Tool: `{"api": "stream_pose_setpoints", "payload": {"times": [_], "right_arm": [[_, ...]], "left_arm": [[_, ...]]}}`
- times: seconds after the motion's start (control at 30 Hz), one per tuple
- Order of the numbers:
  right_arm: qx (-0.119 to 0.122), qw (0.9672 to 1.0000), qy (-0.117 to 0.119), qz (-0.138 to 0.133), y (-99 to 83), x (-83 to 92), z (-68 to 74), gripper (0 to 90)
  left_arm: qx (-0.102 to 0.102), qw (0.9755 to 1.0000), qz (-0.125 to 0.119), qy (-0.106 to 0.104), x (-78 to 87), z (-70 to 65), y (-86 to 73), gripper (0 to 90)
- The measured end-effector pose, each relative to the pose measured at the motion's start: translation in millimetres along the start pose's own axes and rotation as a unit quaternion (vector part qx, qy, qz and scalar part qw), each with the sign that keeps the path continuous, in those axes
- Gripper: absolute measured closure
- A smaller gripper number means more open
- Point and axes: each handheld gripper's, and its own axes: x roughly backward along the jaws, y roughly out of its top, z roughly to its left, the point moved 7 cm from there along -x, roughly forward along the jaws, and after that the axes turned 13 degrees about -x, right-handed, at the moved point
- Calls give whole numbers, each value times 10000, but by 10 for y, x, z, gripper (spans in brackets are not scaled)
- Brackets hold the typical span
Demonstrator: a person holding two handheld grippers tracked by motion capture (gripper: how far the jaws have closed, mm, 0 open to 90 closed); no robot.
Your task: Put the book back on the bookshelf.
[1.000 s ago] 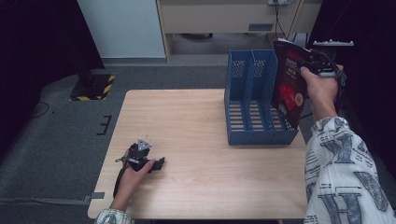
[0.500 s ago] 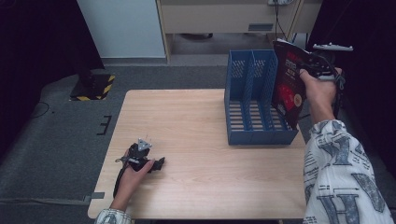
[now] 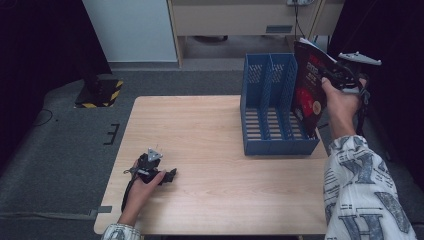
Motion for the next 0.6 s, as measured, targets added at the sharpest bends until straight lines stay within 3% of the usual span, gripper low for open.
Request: {"api": "stream_pose_setpoints", "payload": {"times": [0.33,0.6], "right_arm": [[33,9999,54,-90,-146,-27,13,871],[132,9999,-32,78,-337,-84,7,871]], "left_arm": [[-2,10000,0,1,0,0,0,1],[6,10000,-1,-9,-1,-2,1,0]]}}
